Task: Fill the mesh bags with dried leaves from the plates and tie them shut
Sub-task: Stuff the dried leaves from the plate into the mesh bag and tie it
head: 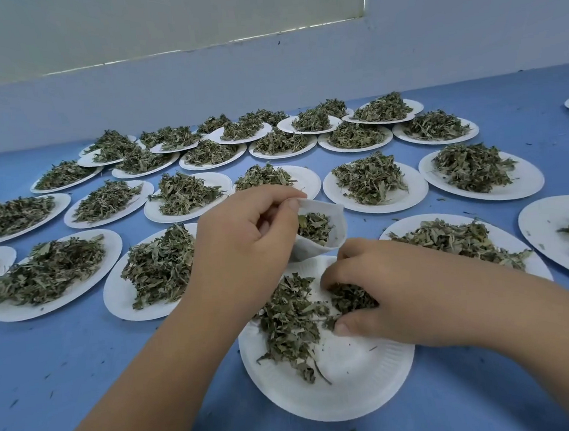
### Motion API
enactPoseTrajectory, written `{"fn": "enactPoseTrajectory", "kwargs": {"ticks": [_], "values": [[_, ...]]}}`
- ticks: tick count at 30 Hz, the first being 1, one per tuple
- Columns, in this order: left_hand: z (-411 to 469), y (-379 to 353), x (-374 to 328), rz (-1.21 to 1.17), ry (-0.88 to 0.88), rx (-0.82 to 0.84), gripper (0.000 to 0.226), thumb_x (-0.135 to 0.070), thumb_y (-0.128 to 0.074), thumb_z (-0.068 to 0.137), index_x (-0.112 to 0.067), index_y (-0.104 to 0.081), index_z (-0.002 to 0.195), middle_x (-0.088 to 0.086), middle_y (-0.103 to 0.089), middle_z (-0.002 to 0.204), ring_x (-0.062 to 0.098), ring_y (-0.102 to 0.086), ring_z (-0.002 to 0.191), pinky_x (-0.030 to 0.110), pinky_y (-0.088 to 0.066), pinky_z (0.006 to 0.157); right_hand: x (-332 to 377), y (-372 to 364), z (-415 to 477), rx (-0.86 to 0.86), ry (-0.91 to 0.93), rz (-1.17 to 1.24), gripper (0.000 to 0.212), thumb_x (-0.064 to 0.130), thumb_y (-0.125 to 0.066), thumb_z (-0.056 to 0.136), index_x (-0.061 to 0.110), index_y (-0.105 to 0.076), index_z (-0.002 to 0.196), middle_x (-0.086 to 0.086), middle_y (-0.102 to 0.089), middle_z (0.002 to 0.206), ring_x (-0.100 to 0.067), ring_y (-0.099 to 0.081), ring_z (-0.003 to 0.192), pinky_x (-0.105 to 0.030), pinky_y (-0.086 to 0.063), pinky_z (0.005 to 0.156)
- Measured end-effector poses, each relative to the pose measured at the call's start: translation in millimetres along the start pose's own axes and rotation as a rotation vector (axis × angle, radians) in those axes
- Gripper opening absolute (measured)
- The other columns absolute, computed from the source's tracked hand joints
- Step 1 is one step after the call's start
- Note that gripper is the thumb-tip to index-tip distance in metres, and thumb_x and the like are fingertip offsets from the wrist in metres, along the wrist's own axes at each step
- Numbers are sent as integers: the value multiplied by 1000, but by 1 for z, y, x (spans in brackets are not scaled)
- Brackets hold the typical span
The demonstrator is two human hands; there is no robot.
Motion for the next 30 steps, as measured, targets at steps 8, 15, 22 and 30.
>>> {"fn": "enactPoseTrajectory", "kwargs": {"ticks": [8, 15, 22, 30], "values": [[0, -1, 0, 12, -26, -6, 18, -13, -61, 91, -25, -74, 92, -15, -54, 58, 4, -45, 49, 8, -31, 49, 5, -1, -2, -45, -48, 30, 67, 74, -58, 72, 33, -48, 123, 12, -40, 112, -12, -55, 95, -35, -50, 84], [0, -1, -1, 1, -22, -6, 18, -12, -60, 91, -24, -74, 91, -10, -54, 57, 4, -43, 48, 9, -32, 49, 13, -4, -1, -116, -83, 47, 35, 56, -57, 87, 33, -61, 112, 10, -44, 101, -14, -56, 90, -33, -48, 83], [1, 3, -3, 73, -114, -47, 18, -11, -58, 91, -17, -74, 96, -22, -52, 62, -1, -47, 51, 5, -31, 52, 12, -4, -3, -161, -71, 51, 19, 40, -57, 91, 33, -65, 106, 10, -51, 100, -11, -53, 92, -28, -46, 81], [3, 4, 0, 64, -102, -56, 19, -15, -56, 92, -16, -74, 98, -19, -51, 59, 3, -45, 49, 6, -29, 50, 11, -5, -3, -216, -55, 91, 15, 29, -55, 90, 31, -68, 97, 12, -58, 94, -7, -56, 86, -28, -50, 79]]}}
Point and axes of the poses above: each hand's wrist, its own z-axis towards the middle knuckle, its own y-axis out of the back of the hand, x = y × z, the point moved 1 cm from there along z, towards the middle knuckle
